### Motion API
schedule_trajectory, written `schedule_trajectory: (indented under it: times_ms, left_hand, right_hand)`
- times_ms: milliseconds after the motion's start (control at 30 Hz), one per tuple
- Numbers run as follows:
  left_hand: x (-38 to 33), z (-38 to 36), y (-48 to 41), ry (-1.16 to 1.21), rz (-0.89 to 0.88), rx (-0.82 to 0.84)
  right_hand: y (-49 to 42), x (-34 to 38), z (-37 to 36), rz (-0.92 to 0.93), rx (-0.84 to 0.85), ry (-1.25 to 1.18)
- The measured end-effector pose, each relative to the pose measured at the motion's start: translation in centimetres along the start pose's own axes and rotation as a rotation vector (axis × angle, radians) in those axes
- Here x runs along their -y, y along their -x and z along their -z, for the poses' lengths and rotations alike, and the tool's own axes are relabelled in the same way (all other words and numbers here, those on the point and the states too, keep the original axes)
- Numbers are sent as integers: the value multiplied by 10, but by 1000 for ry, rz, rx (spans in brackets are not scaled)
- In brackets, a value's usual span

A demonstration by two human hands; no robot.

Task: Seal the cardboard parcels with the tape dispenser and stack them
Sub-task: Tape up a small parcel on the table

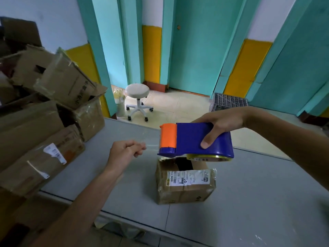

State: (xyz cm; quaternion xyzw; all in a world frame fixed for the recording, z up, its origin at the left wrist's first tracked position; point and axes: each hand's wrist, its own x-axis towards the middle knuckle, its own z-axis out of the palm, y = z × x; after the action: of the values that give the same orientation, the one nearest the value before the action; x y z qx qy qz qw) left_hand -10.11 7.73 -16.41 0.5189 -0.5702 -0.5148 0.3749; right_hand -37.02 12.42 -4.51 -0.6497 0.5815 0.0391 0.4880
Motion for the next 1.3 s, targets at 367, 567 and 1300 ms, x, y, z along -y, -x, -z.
schedule_trajectory:
  times_ms: [367, 567, 1300]
  left_hand:
    - [38, 8, 13, -261, -8, -13]
    - [36, 3, 21, -150, 72, -104]
    - [80, -50, 37, -163, 58, -5]
  right_hand:
    - [8, -26, 11, -118, 55, -11]
    - [-6, -26, 16, -184, 77, 3]
    - [-73, -70, 10, -219, 164, -174]
